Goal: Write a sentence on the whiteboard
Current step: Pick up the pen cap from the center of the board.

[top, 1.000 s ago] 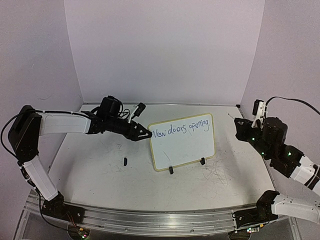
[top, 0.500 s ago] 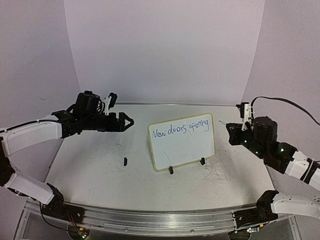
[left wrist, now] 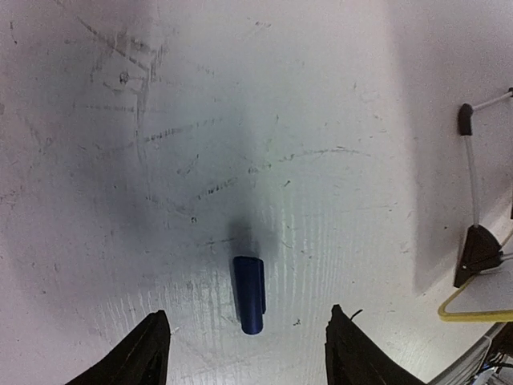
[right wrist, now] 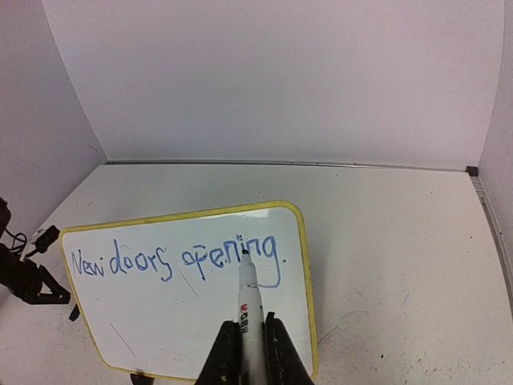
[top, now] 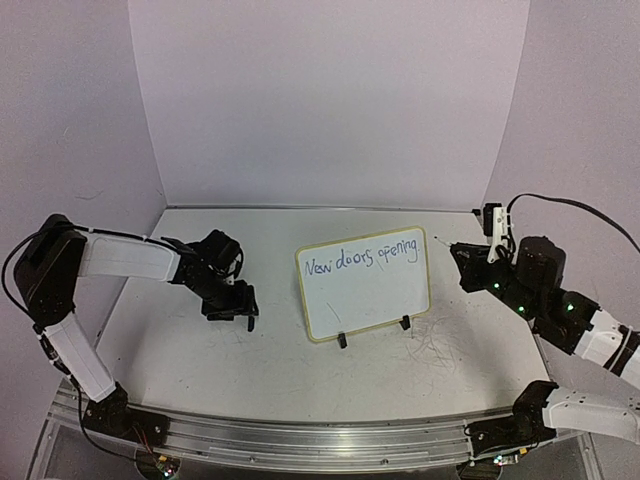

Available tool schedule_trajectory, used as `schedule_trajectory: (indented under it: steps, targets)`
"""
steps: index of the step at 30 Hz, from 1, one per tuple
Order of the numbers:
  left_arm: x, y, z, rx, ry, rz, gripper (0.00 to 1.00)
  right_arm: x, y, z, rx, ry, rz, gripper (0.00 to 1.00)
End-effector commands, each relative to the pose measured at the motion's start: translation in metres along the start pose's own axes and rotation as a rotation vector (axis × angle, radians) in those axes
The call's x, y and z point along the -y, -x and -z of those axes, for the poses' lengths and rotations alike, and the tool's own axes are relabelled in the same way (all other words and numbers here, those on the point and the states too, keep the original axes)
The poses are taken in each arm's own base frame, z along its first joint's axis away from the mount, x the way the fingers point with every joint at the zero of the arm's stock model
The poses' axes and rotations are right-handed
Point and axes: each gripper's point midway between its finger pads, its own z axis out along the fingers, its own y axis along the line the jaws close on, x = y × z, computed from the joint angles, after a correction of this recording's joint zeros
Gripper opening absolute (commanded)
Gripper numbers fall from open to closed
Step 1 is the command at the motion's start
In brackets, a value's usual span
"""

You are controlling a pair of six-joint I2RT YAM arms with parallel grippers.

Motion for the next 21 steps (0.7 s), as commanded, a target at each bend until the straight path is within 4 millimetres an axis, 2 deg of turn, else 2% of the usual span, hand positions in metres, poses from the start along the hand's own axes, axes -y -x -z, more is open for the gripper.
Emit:
schedule_trajectory:
  steps: [1, 6, 10, 16, 21]
  targets:
    - [0.013, 0.008, -0.009, 0.007, 0.021, -0.02, 0.63, -0.006, 0.006, 0.002, 0.035, 0.041, -0.017, 0.0]
    - [0.002, 0.012, -0.027, 0.007, 0.105, -0.041, 0.43, -0.006, 0.006, 0.003, 0.039, 0.04, -0.017, 0.0]
    - [-0.001, 0.012, -0.032, -0.003, 0.128, -0.043, 0.35, -0.006, 0.008, 0.004, 0.041, 0.042, -0.019, 0.0]
    - [-0.008, 0.006, -0.029, 0.016, 0.166, -0.039, 0.25, -0.01, 0.005, 0.003, 0.028, 0.061, -0.028, 0.0]
    - [-0.007, 0.011, -0.022, 0.056, 0.174, -0.031, 0.1, -0.015, 0.005, -0.002, 0.012, 0.081, -0.026, 0.0]
